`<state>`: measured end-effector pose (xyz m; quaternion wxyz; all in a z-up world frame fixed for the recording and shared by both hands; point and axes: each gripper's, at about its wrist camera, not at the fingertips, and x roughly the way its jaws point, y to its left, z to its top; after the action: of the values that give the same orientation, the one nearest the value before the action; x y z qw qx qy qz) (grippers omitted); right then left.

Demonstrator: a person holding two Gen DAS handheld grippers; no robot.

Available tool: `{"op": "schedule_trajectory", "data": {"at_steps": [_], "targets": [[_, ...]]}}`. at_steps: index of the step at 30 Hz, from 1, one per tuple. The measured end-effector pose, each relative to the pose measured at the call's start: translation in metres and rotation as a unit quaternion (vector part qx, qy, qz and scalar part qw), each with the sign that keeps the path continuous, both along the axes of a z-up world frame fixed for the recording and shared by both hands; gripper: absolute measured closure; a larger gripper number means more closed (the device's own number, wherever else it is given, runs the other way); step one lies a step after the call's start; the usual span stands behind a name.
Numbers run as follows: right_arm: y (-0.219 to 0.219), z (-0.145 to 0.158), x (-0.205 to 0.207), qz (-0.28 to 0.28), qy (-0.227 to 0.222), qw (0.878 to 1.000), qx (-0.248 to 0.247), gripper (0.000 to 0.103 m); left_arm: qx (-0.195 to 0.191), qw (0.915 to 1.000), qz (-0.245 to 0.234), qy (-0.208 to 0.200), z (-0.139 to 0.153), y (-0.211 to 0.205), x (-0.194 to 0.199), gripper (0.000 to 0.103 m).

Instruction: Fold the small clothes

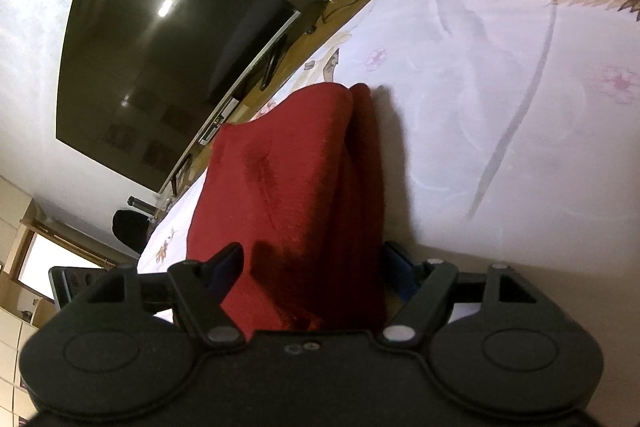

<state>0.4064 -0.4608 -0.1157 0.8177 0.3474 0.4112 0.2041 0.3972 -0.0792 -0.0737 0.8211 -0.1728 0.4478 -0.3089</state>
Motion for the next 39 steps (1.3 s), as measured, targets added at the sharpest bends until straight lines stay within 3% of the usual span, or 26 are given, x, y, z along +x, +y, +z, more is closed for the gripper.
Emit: {"op": "schedule_trajectory", "data": {"at_steps": [18, 22, 29, 31, 39], "targets": [[0.019, 0.004, 0.011, 0.016, -0.026, 0.999, -0.037, 0.032, -0.001, 0.9998, 0.004, -0.018, -0.001, -0.020, 0.006, 0.018], [0.026, 0.004, 0.015, 0.013, -0.036, 0.998, -0.050, 0.040, 0.003, 0.9998, 0.002, -0.022, -0.001, -0.027, 0.011, 0.033], [0.029, 0.006, 0.012, 0.013, -0.037, 0.998, -0.052, 0.057, -0.015, 0.9997, 0.001, -0.019, -0.003, -0.026, 0.013, 0.046], [0.031, 0.008, 0.009, 0.011, -0.041, 0.998, -0.054, 0.059, -0.030, 0.9994, 0.004, -0.019, -0.001, -0.020, 0.012, 0.054], [0.058, 0.036, 0.000, 0.032, -0.082, 0.994, -0.057, 0.061, -0.041, 0.9980, 0.006, -0.047, 0.023, 0.011, -0.001, 0.057]]}}
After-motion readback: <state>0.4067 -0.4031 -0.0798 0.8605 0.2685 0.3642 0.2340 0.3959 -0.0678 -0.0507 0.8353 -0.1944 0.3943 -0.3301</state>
